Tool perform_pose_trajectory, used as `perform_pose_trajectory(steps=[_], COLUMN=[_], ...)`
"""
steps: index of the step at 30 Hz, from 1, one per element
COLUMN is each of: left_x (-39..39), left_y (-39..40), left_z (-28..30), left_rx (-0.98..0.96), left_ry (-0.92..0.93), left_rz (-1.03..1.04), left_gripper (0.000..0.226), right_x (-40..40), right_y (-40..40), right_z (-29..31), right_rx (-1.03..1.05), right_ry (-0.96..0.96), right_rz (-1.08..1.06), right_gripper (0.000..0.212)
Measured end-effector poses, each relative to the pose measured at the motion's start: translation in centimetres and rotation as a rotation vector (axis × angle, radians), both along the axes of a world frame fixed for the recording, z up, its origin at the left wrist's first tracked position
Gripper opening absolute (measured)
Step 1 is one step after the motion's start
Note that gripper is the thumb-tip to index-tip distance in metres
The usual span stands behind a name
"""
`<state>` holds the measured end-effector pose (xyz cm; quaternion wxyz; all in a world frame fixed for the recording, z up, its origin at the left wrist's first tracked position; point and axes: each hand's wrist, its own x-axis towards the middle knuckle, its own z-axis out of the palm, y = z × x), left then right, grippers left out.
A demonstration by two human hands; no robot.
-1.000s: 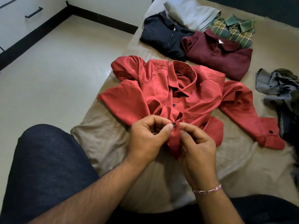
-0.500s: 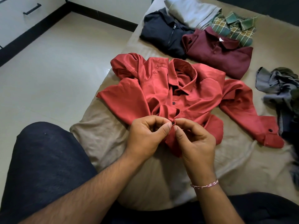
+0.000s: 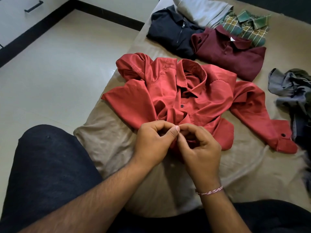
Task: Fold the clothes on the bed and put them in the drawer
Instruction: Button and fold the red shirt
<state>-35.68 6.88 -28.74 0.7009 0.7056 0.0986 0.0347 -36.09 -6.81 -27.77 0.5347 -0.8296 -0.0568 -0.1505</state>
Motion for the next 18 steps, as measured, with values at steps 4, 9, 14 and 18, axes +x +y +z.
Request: perform_pose_trajectory(steps=[4, 9, 14, 18], left_x=[0.11, 0.42, -0.05, 0.18], left_y=[-0.19, 0.27, 0.18, 0.32], left_z=[0.10, 0.22, 0.55, 0.34], left_rx=[-0.273, -0.061, 0.177, 0.196], left_ry=[0.106, 0.003, -0.076, -0.061], left_rz=[-0.002, -0.019, 0.024, 0.004], left_gripper=[0.006, 0.007, 0.008, 0.010], right_x=[0.13, 0.11, 0.02, -0.02], right_y=[0.06, 0.12, 0.20, 0.28], right_z=[-0.31, -0.13, 0.33, 0.20], right_rx=[0.117, 0.058, -0.084, -0.093], right_ry=[0.078, 0.060, -0.036, -0.025], right_rz=[-0.004, 0.003, 0.004, -0.011], right_gripper=[0.024, 0.025, 0.019, 0.021])
